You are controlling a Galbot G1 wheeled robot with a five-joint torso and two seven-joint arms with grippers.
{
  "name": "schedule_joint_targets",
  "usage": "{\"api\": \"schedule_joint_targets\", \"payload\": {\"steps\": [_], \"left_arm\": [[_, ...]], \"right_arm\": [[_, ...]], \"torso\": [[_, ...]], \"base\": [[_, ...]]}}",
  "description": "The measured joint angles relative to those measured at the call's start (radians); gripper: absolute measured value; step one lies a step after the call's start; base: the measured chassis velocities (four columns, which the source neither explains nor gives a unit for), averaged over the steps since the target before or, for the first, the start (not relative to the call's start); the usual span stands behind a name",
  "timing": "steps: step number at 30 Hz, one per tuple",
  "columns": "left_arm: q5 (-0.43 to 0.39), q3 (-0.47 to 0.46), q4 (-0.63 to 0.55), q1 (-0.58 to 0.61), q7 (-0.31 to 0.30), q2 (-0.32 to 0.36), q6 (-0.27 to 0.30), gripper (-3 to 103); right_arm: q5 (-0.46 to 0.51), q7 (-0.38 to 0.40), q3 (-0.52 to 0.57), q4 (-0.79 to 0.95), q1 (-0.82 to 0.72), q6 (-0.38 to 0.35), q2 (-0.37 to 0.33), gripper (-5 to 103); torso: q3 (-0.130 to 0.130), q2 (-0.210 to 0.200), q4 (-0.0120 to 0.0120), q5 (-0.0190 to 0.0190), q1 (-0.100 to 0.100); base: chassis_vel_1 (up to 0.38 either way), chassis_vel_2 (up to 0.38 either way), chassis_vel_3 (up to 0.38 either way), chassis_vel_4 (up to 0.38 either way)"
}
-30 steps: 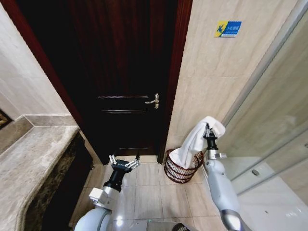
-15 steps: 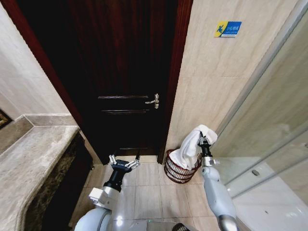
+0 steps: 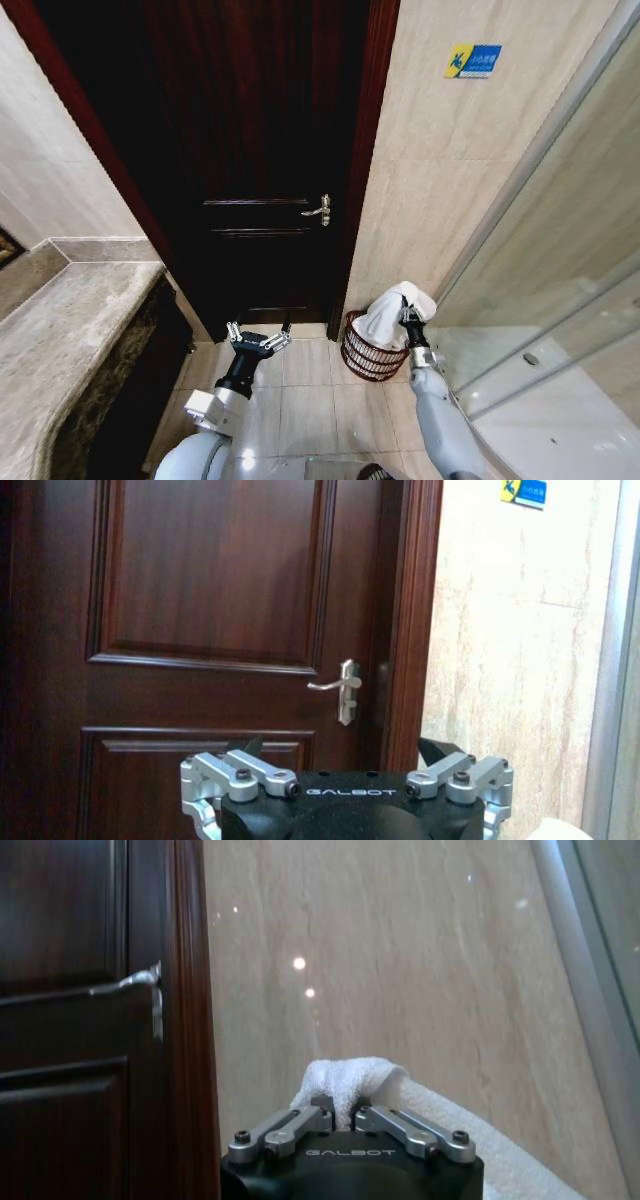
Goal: Discard the used towel into the hamper.
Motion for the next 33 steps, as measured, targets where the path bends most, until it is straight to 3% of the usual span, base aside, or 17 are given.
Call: {"api": "schedule_joint_targets", "payload": {"steps": [9, 16, 21, 30, 33], "left_arm": [[0.000, 0.000, 0.000, 0.000, 0.000, 0.000, 0.000, 100], [0.000, 0.000, 0.000, 0.000, 0.000, 0.000, 0.000, 100], [0.000, 0.000, 0.000, 0.000, 0.000, 0.000, 0.000, 100], [0.000, 0.000, 0.000, 0.000, 0.000, 0.000, 0.000, 100], [0.000, 0.000, 0.000, 0.000, 0.000, 0.000, 0.000, 100]], "right_arm": [[-0.021, -0.013, 0.025, -0.075, -0.011, -0.011, -0.027, 8], [-0.192, 0.048, 0.041, -0.256, 0.040, -0.011, -0.051, 8], [-0.235, 0.071, 0.041, -0.311, 0.060, -0.080, -0.055, 8], [-0.227, 0.036, 0.045, -0.364, 0.113, -0.176, -0.076, 8], [-0.270, 0.090, 0.044, -0.343, 0.112, -0.193, -0.069, 8]], "torso": [[0.000, 0.000, 0.0000, 0.0000, 0.001], [0.000, -0.001, 0.0001, 0.0004, 0.000], [0.000, 0.000, -0.0001, 0.0002, -0.001], [0.000, 0.000, 0.0000, 0.0000, 0.000], [0.000, 0.000, 0.0001, 0.0000, 0.000]], "base": [[-0.116, 0.107, 0.124, -0.127], [-0.060, 0.077, 0.049, -0.060], [0.045, -0.045, -0.041, 0.049], [-0.011, 0.010, 0.014, -0.012], [-0.064, 0.073, 0.085, -0.087]]}}
